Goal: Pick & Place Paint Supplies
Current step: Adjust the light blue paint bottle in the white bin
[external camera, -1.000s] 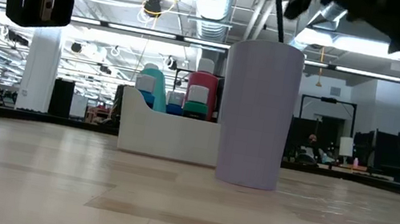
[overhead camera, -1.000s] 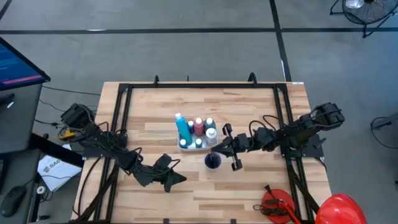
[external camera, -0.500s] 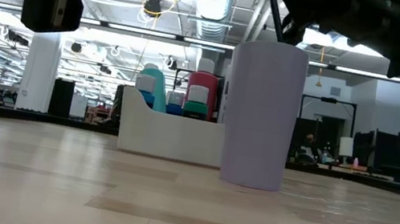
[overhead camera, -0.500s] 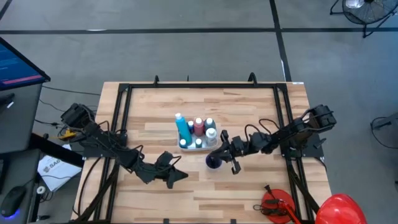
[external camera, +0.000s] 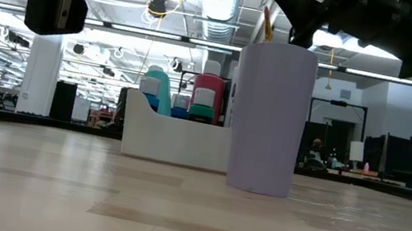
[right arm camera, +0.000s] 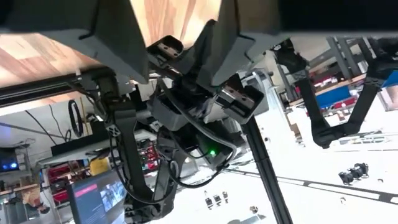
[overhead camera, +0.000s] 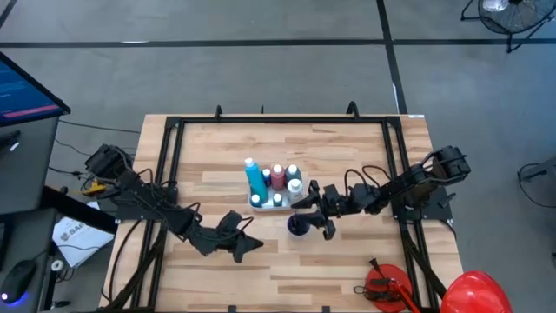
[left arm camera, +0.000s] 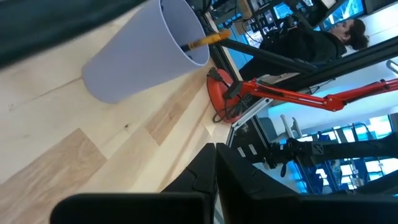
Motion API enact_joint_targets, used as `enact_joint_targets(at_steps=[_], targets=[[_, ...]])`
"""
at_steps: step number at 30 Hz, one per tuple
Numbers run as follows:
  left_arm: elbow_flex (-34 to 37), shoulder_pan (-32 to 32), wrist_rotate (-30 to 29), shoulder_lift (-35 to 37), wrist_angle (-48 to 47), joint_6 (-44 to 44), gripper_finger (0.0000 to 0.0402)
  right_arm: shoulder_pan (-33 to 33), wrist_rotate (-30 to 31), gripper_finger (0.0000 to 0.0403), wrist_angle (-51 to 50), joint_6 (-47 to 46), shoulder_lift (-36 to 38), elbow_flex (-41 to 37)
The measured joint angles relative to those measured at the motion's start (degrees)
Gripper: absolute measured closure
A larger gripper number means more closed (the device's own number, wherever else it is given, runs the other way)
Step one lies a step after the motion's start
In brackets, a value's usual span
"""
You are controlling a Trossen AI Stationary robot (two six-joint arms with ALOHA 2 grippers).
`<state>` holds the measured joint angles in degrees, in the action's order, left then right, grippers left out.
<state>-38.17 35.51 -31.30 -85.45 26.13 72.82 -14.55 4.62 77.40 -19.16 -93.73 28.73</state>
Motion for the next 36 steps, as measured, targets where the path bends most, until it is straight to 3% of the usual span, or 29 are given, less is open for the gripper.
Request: enact_joint_targets(at_steps=[8,15,19,21,24,31,36], targets=[[0.0,-1.49,-1.15,0.0,-0.06,-0.3,0.0399,0.0,-0.02,0.0197,2.85,-4.51,0.0,0.0],[1.24,-1.34,-27.73,4.76,-0.35,1.14,0.04,-0.07,-0.04,0.0195,7.25,-11.22,0.0,0.0],[6.18,-3.14,-35.08,11.33,-0.49,0.72,0.04,-0.23,-0.05,0.0201,11.22,-11.8,0.0,0.0],[9.68,-5.24,-35.31,15.34,-0.58,0.74,0.04,-0.44,-0.07,0.0204,12.44,-13.02,0.0,0.0],[15.51,-9.96,-31.2,22.23,-0.61,0.78,0.04,-0.44,-0.13,0.0207,12.43,-14.8,0.02,0.0],[26.35,-25.52,-10.28,35.78,-0.59,-2.67,0.04,-0.22,-0.09,0.0209,11.3,-15.43,0.02,0.02],[29.15,-37.29,8.39,39.87,-0.2,-9.87,0.0396,0.08,-0.04,0.0214,11.38,-15.45,0.02,0.02]])
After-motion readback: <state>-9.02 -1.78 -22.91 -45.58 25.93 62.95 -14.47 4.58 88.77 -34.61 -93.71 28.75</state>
